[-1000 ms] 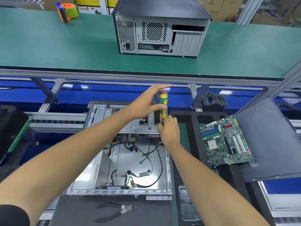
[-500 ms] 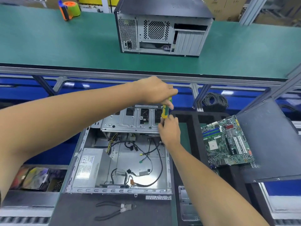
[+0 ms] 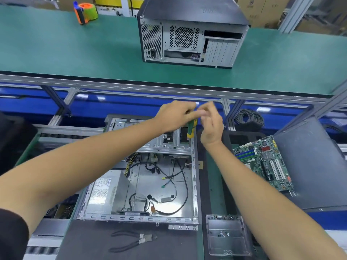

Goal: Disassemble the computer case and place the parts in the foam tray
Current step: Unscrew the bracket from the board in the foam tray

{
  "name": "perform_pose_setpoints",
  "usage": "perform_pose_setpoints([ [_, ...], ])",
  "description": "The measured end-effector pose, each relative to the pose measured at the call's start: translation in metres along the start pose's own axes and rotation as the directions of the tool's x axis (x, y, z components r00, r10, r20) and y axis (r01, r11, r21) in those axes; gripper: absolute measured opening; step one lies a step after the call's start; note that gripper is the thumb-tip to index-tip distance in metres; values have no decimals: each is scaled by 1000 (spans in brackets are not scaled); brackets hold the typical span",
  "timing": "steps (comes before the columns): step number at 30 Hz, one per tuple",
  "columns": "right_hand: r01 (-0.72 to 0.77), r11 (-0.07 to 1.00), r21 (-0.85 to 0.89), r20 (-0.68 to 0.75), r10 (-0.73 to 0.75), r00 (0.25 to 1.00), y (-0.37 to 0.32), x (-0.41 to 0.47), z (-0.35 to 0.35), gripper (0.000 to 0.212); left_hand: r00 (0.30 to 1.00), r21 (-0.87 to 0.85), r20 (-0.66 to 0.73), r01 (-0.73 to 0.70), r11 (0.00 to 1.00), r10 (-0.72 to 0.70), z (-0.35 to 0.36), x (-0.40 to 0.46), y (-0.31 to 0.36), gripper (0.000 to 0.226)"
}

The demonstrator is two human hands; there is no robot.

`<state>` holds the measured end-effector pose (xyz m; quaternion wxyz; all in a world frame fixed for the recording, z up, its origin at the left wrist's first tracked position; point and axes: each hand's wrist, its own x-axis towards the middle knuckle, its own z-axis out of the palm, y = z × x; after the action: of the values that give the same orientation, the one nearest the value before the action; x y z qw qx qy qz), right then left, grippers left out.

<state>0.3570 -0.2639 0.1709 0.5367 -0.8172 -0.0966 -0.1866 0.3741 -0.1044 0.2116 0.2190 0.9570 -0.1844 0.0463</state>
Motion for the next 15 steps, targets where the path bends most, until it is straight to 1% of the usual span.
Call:
perform_pose_setpoints([
  [1,-9,991,-132,109,23,994,-11,14,-2,24,999,-92,-21,22,995,-24,3,-2,-2,56],
  [2,-2,974,-226,212,51,976,-19,23,-5,27,998,-173,-40,30,985,-37,6,-4,-5,50],
  [4,48,937,-347,365,88,927,-29,34,-9,25,995,-344,-61,50,938,-75,11,-8,-8,41],
  [5,90,912,-400,419,94,903,-31,35,-10,23,992,-443,-59,77,893,-114,13,-10,-9,39],
  [7,189,859,-476,484,76,872,-32,37,-13,19,981,-632,-15,142,762,-195,20,-10,-9,38],
  [8,232,836,-496,502,58,863,-33,39,-14,18,977,-695,22,168,699,-213,22,-10,-8,38],
  [10,274,821,-501,535,45,844,-37,42,-17,24,978,-778,75,181,602,-196,26,-13,-11,37],
  [12,296,803,-517,574,69,816,-41,45,-18,29,981,-848,110,176,500,-160,31,-20,-21,31],
  [13,304,791,-531,587,84,805,-40,47,-19,26,983,-853,112,170,493,-146,35,-25,-27,27],
  [14,309,778,-547,594,100,798,-38,49,-19,20,987,-815,99,153,559,-127,42,-30,-33,22],
  [15,311,765,-564,597,118,793,-38,51,-19,16,992,-718,86,127,684,-94,50,-35,-38,16],
])
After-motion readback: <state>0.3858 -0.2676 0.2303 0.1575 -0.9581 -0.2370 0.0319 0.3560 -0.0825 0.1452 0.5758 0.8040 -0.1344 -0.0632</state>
